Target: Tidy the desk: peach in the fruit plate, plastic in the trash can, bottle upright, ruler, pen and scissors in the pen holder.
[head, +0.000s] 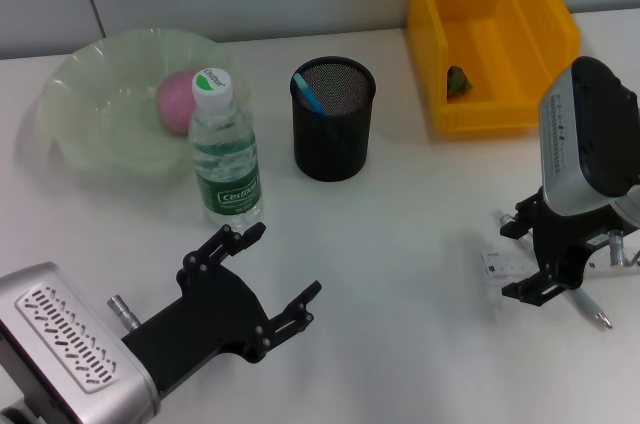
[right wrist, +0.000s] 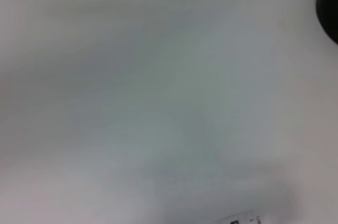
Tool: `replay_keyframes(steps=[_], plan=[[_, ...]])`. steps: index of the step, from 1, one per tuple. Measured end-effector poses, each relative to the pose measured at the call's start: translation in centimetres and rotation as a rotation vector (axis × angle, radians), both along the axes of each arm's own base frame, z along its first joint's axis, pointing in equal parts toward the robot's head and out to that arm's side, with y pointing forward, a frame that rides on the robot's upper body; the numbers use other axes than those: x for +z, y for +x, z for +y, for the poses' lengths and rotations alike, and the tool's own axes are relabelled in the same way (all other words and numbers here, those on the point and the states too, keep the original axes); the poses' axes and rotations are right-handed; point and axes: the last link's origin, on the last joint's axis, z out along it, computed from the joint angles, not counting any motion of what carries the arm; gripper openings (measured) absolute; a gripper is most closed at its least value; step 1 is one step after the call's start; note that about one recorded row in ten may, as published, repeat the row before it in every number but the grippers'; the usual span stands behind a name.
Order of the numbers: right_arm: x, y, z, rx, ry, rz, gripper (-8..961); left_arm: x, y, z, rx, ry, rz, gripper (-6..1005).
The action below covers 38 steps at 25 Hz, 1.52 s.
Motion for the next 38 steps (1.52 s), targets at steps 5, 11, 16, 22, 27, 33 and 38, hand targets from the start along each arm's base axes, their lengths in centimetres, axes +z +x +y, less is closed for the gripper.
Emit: replay_keyframes(steps=[5,11,16,22,27,33,38], plan=[[-0.2,-0.1,0.2,-0.003,0.002,0.001,738,0.0,0.0,0.0,0.0,0.0,0.0,811],[-0.5,0.0,0.5,-0.012,0.001,0.004,736,0.1,0.0,0.0,-0.001,0.0,0.001,811],[-0.7,-0.1,0.8,-0.015,-0.003,0.003,735,0.1,-0.1,0.0,-0.001,0.001,0.002,811],[-0.9,0.0,0.8,-0.021,-0.008,0.001,734,0.1,-0.1,0.0,0.0,0.001,0.002,811],[-1.0,0.2,0.8,-0.028,-0.01,0.001,733,0.1,-0.1,0.0,0.001,0.0,0.002,811],[-1.2,0.5,1.0,-0.042,-0.007,-0.016,731,0.1,-0.1,0.0,0.001,0.0,0.002,811],[-1.5,0.6,1.2,-0.06,-0.012,-0.022,730,0.0,0.0,-0.1,-0.002,-0.002,0.001,811]])
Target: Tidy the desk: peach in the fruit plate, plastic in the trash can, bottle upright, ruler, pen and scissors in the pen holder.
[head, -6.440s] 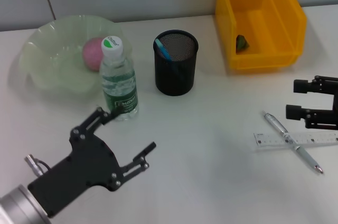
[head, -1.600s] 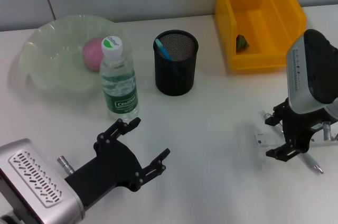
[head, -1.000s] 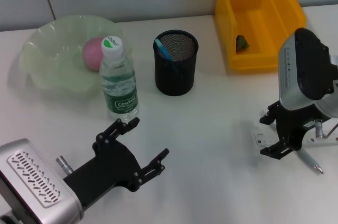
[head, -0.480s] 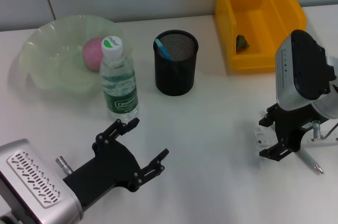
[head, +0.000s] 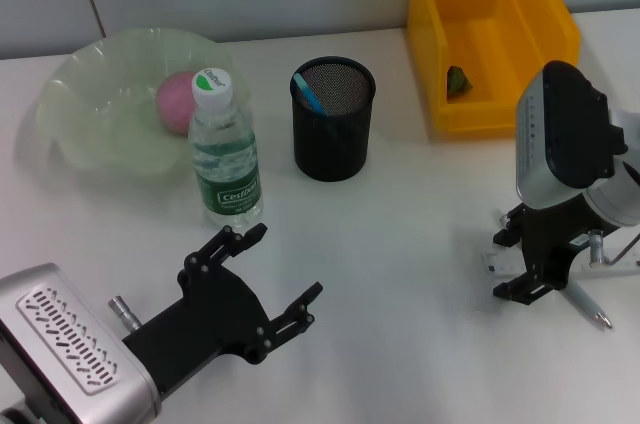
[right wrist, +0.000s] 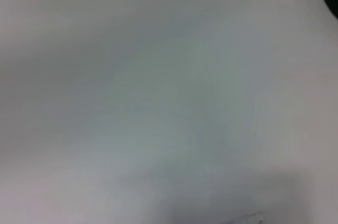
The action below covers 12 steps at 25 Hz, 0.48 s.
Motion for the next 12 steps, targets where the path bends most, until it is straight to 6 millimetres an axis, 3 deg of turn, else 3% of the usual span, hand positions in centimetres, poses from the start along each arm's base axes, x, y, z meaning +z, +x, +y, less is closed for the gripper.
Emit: replay_keyframes(steps=[12], plan=[[-0.12,-0.16,0.74,-0.011,0.026,-0.005,473,-0.03,0.05,-0.01,-0.005,-0.001,0.002,811]])
